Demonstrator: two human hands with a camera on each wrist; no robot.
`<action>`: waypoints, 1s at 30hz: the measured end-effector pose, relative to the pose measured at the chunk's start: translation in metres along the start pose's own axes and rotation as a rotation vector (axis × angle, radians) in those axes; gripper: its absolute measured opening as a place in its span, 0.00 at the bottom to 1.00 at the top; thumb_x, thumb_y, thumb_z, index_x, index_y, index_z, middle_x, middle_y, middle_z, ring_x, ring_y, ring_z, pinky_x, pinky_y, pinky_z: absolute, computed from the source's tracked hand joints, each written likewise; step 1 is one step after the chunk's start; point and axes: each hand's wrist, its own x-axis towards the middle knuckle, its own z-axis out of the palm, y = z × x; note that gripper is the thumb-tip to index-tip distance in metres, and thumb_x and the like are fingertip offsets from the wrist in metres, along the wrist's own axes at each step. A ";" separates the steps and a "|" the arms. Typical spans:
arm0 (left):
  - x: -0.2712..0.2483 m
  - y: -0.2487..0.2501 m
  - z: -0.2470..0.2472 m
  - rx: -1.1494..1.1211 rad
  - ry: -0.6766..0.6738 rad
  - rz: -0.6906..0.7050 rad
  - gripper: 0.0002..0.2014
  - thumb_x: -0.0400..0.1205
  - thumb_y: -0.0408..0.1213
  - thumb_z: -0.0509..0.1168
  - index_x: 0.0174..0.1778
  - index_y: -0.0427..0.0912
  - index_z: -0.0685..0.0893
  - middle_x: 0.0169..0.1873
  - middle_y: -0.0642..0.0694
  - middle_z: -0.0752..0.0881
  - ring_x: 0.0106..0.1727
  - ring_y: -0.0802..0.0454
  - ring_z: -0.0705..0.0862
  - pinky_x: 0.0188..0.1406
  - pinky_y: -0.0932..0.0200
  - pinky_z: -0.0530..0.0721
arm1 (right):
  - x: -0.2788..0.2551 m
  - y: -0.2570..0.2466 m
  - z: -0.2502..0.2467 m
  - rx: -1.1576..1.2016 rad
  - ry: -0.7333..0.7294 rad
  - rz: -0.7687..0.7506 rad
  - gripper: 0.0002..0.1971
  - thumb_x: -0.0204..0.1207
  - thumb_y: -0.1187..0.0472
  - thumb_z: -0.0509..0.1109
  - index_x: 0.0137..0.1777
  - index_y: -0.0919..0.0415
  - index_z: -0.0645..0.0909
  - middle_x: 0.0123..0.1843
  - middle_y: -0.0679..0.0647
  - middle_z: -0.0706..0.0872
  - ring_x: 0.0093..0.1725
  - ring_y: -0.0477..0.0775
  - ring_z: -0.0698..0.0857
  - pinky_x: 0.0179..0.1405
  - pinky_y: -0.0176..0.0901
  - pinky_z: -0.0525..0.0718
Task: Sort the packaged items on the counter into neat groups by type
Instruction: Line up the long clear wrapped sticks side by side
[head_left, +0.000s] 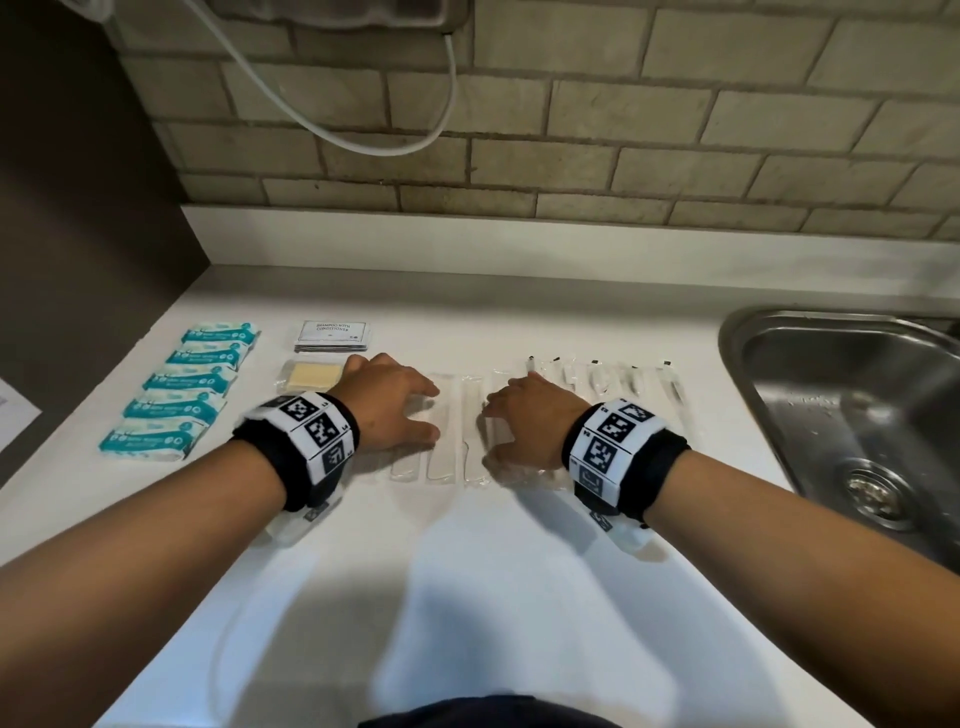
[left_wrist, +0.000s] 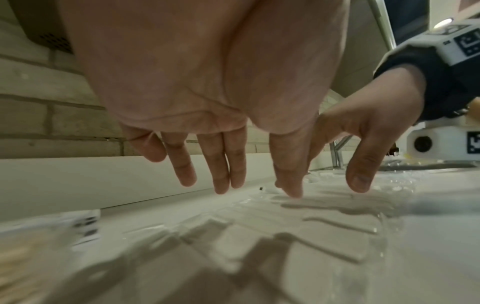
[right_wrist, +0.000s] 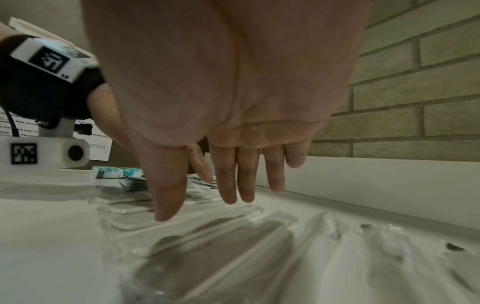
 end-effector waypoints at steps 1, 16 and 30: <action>-0.002 -0.002 -0.001 0.020 -0.010 0.003 0.33 0.75 0.66 0.65 0.75 0.57 0.75 0.73 0.58 0.77 0.74 0.50 0.67 0.67 0.48 0.59 | 0.001 -0.003 0.000 0.015 -0.003 -0.002 0.14 0.74 0.43 0.66 0.55 0.45 0.84 0.61 0.46 0.85 0.67 0.52 0.77 0.77 0.51 0.62; -0.003 0.004 0.024 0.079 -0.114 0.077 0.30 0.73 0.67 0.64 0.67 0.54 0.81 0.76 0.61 0.74 0.78 0.46 0.62 0.70 0.48 0.56 | -0.004 -0.024 -0.006 0.063 -0.075 0.037 0.07 0.72 0.52 0.70 0.45 0.46 0.89 0.51 0.46 0.87 0.56 0.51 0.82 0.71 0.47 0.71; -0.005 0.010 0.006 0.041 -0.067 0.058 0.31 0.76 0.63 0.65 0.73 0.54 0.77 0.74 0.54 0.77 0.75 0.47 0.68 0.69 0.46 0.59 | -0.001 -0.025 -0.013 0.109 -0.073 0.158 0.25 0.69 0.42 0.72 0.64 0.54 0.81 0.63 0.52 0.84 0.63 0.57 0.82 0.62 0.54 0.83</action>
